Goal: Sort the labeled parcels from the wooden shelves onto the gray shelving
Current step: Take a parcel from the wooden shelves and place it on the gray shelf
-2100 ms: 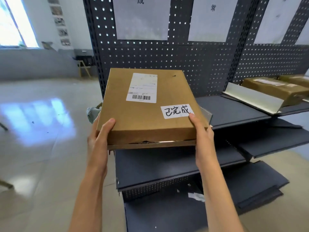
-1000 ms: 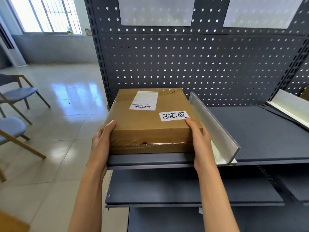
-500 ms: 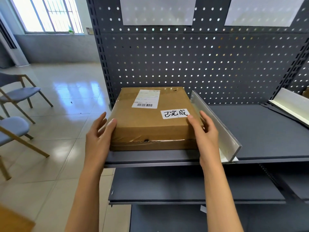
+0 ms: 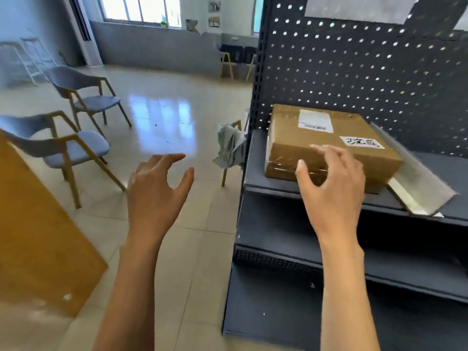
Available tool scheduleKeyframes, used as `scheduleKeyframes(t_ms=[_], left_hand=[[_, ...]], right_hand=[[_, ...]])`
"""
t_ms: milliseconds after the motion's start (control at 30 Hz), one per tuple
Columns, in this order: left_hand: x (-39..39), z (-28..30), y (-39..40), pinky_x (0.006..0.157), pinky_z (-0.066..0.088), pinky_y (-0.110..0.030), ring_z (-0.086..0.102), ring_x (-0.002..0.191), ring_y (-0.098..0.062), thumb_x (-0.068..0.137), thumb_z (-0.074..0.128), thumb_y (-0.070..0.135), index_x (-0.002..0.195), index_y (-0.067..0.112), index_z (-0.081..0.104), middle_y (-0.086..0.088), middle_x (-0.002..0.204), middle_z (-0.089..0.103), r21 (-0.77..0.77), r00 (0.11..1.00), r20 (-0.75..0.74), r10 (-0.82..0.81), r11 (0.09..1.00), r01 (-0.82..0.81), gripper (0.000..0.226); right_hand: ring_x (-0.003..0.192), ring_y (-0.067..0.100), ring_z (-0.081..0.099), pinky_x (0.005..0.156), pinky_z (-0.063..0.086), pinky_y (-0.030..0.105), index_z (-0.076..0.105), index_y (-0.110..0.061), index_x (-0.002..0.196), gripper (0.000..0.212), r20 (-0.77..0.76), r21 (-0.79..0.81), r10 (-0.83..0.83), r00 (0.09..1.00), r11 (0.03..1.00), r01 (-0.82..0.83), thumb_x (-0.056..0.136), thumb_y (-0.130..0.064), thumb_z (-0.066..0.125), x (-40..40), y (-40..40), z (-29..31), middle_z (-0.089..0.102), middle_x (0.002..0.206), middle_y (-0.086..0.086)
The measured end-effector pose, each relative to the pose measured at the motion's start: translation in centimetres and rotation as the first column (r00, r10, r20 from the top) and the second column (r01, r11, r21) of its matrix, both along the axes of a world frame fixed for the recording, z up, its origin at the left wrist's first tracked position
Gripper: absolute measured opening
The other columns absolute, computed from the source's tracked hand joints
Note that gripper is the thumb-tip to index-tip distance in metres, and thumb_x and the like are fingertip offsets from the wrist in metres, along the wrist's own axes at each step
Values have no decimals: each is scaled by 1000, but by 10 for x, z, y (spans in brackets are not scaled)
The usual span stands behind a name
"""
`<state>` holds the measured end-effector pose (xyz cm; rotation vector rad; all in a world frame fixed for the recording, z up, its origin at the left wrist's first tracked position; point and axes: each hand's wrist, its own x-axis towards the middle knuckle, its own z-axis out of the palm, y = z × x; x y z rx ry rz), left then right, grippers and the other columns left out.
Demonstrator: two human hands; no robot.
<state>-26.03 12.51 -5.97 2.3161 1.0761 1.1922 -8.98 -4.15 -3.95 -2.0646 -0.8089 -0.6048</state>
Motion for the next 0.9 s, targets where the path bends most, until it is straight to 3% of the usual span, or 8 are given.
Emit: scheduleKeyframes(t_ms=[167, 333, 667, 900], left_hand=[[-117, -14, 30, 88, 47, -45, 57, 106, -28, 93, 59, 37, 119, 19, 64, -5, 117, 65, -4, 977, -76, 201, 979, -202, 32], [-238, -31, 45, 86, 48, -44, 60, 100, -28, 89, 55, 37, 111, 17, 67, -5, 110, 67, 32, 916, -130, 379, 925, -378, 32], [-443, -65, 42, 78, 43, -33, 60, 99, -27, 88, 55, 36, 110, 18, 67, -2, 107, 67, -6, 690, -164, 705, 698, -716, 31], [-535, -86, 70, 81, 45, -36, 61, 101, -30, 85, 52, 36, 109, 18, 68, -4, 109, 66, -56, 538, -186, 822, 538, -841, 34]], right_hand=[[106, 29, 52, 91, 38, 38, 64, -14, 117, 30, 23, -145, 243, 970, 961, -237, 89, -25, 62, -99, 63, -22, 61, 112, 7], [108, 31, 53, 95, 37, 42, 65, -13, 117, 30, -70, -176, 431, 900, 882, -436, 88, -23, 64, -202, 122, -52, 61, 115, 9], [110, 30, 51, 92, 43, 44, 67, -14, 113, 27, -190, -181, 746, 639, 613, -769, 88, -22, 66, -392, 213, -99, 62, 113, 8], [110, 32, 53, 94, 39, 42, 68, -11, 111, 25, -197, -202, 868, 456, 419, -885, 87, -17, 67, -489, 292, -117, 63, 110, 8]])
